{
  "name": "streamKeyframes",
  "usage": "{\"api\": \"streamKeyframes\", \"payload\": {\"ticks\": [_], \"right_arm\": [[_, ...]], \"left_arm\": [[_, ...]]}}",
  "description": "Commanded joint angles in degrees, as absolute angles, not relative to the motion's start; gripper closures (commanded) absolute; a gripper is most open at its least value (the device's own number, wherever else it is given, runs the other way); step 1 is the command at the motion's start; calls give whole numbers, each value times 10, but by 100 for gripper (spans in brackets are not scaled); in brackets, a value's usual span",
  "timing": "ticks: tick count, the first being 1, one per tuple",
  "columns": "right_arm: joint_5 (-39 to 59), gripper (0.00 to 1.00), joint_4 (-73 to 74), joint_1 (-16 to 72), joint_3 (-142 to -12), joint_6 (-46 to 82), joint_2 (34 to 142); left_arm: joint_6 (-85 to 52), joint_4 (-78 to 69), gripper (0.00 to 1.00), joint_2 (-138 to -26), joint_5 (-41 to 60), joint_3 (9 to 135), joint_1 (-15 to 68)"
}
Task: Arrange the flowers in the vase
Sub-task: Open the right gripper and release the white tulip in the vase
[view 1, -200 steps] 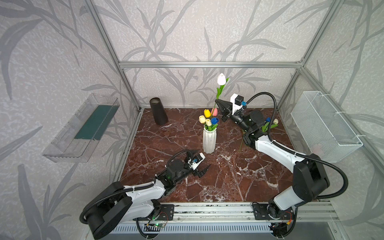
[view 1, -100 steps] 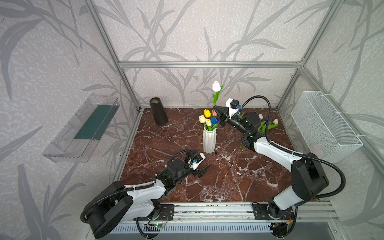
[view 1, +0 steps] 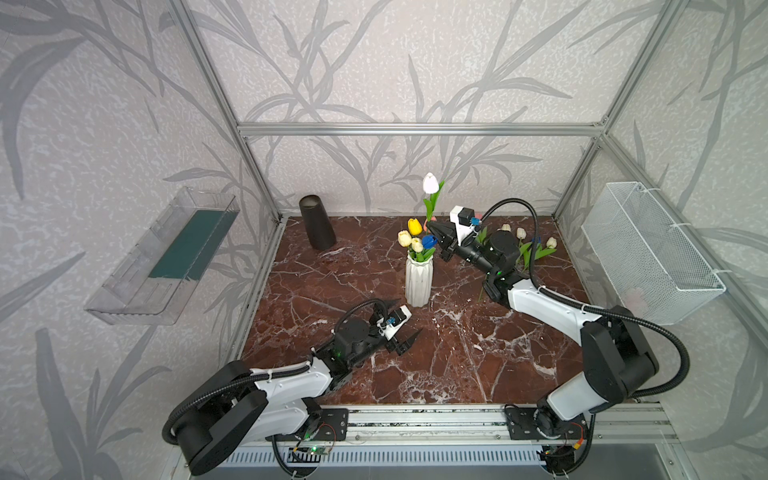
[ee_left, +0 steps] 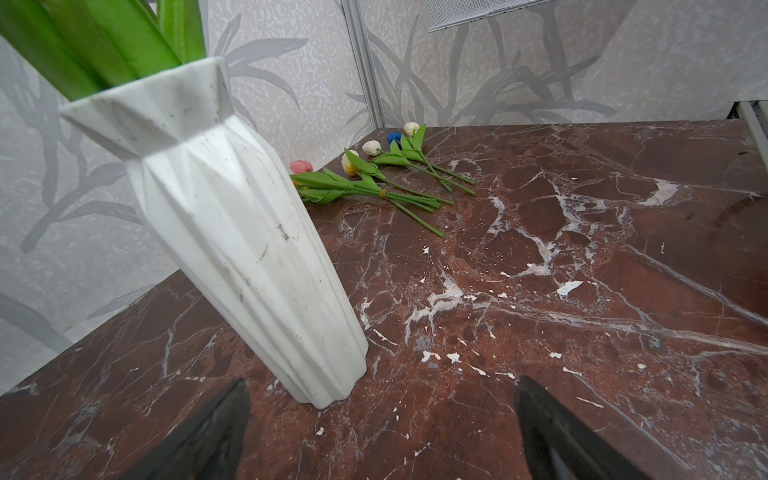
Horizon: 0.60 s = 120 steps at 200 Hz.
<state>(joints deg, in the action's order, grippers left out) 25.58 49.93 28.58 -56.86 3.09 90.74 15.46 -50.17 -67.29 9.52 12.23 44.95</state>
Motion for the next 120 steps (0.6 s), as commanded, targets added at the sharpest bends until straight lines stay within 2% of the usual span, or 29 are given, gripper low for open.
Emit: {"api": "streamKeyframes", "payload": {"ticks": [1,15,33,94,120], "right_arm": [[267,97,522,289,-555,29,912],[269,94,520,289,-548,30,906],[266,82,512,290,-540,26,887],[197,54,389,290,-526,-9,784],[185,57,379,282,-509,-4,763]], "left_arm": [[166,-509,1,-670,99,137,451],[167,-509,1,-669,97,137,451],[166,-508,1,-669,98,137,451],[164,-523,1,-666,85,134,451],[137,-530,1,-648,21,138,451]]}}
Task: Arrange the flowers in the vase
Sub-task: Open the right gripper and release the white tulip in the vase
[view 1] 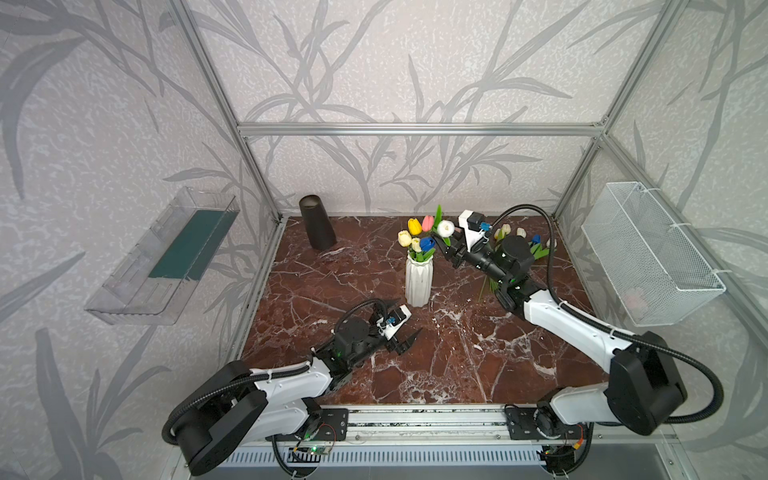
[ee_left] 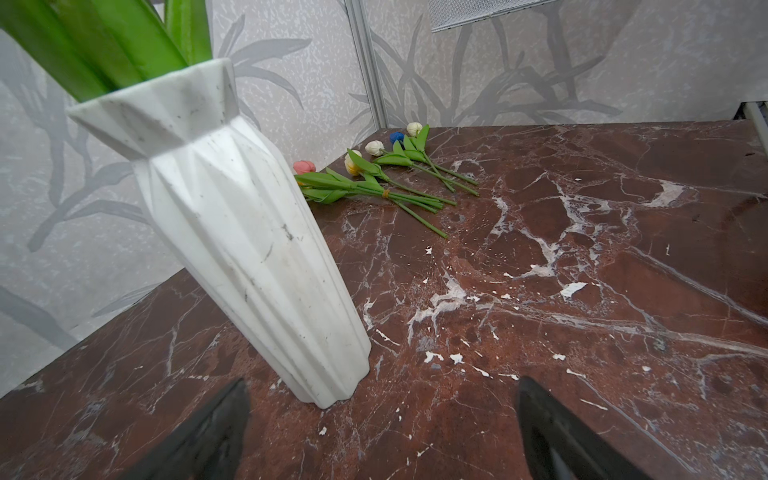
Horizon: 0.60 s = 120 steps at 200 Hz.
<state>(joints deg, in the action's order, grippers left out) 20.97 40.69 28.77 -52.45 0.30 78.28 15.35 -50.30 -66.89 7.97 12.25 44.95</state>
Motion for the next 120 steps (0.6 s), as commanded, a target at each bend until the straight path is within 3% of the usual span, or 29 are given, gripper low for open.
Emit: {"api": "streamKeyframes", "payload": {"ticks": [1,60,75,120], "right_arm": [[185,57,378,282,-509,-4,763],[221,68,363,259,-522,7,775],[229,77,373,254,-524,17,783],[266,87,385,248,-545,35,803]], "left_arm": [[136,-530,1,-648,19,139,451],[174,-517,1,-639,-2,181,448],[177,-514,1,-640,-5,187,448],[176,-535,1,-631,-16,181,446]]}}
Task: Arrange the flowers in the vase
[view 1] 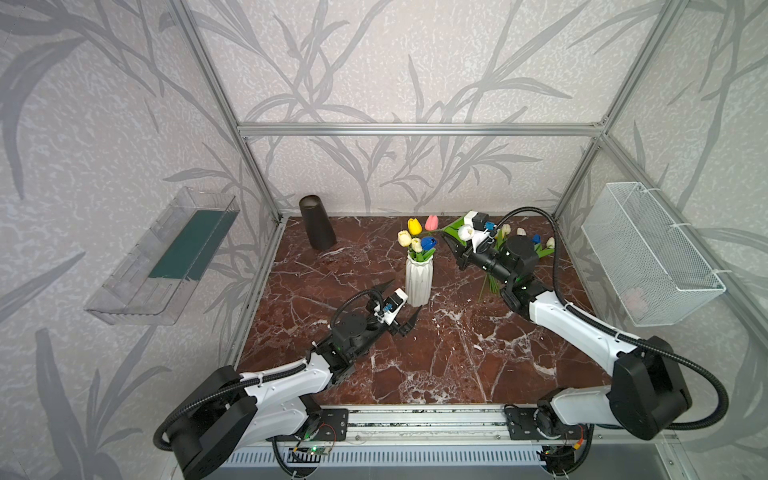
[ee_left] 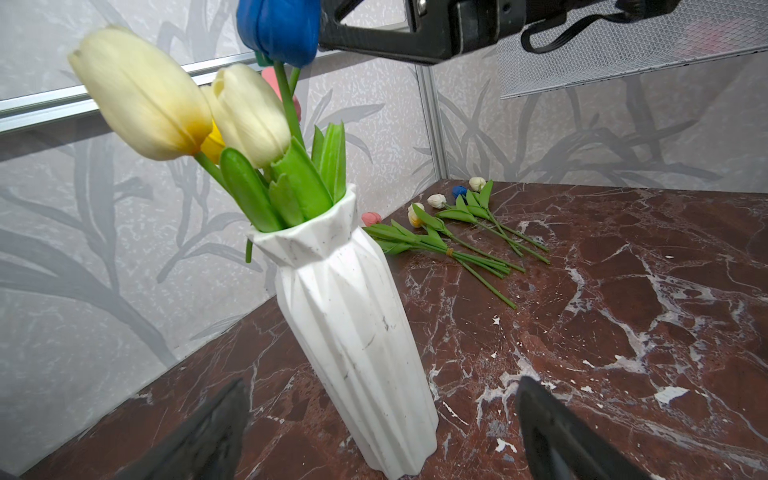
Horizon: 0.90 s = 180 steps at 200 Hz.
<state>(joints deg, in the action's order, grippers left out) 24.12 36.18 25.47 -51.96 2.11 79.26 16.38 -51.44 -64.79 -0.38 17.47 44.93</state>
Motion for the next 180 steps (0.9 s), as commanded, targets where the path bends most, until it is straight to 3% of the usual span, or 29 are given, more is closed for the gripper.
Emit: {"api": "streamKeyframes", "payload": {"ticks": [1,139,180], "right_arm": [[266,87,385,248,-545,35,804],[315,95,300,248,-609,55,806],[324,86,255,248,-642,58,813]], "left_arm": [[176,-535,1,-630,-17,181,446],[193,-540,1,-618,-26,177,439],[193,-528,1,-614,-21,182,437]]}}
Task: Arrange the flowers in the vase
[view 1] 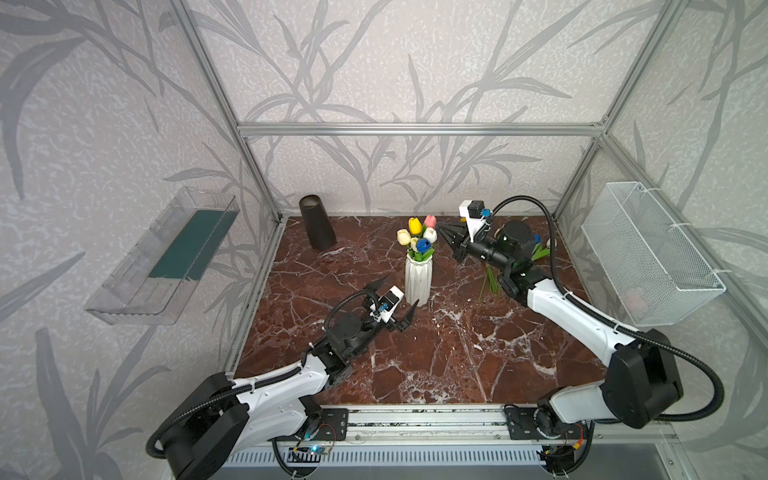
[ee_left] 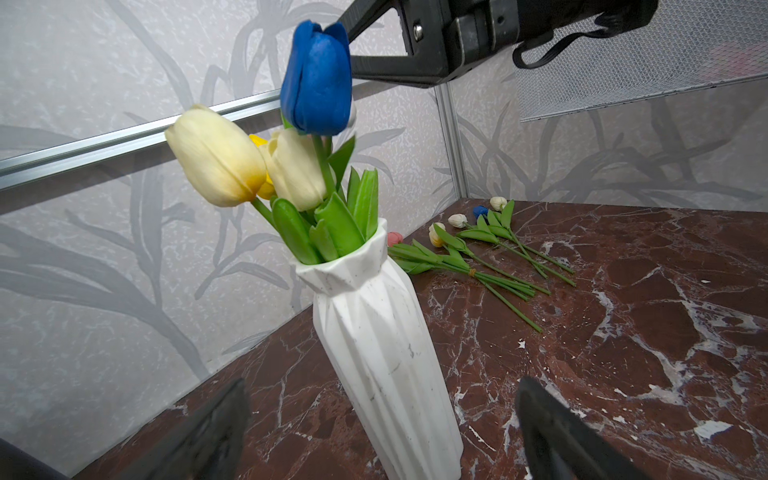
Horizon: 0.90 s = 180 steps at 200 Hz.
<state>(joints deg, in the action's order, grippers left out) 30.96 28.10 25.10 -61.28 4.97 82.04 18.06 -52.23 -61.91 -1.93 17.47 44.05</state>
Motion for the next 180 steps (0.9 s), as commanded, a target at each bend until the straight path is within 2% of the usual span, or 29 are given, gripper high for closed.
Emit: {"api": "streamKeyframes", "payload": {"ticks": [1,24,44,84,108,130,142,180], "right_arm": [[324,86,254,248,-643,58,813],[306,84,244,248,-644,59,806],[282,77,252,245,-629,64,787],[272,74,313,191,-568,151,736],[276,60,362,140,-514,195,743],[357,35,482,123,-441,172,787],[404,25,528,123,-415,159,816],[525,9,711,148,-388,151,954]], "left_arm": [[193,-528,1,-615,-21,182,437],[190,-538,1,-618,-22,181,437],[181,-536,1,-614,-25,182,434],[137,-534,1,-603,-5,184,403],[100,-529,1,-604,24,187,370],[83,-527,1,-614,44,190,348],[83,-525,1,-623,46,191,342],[98,-485,0,-650,64,217,338]]}}
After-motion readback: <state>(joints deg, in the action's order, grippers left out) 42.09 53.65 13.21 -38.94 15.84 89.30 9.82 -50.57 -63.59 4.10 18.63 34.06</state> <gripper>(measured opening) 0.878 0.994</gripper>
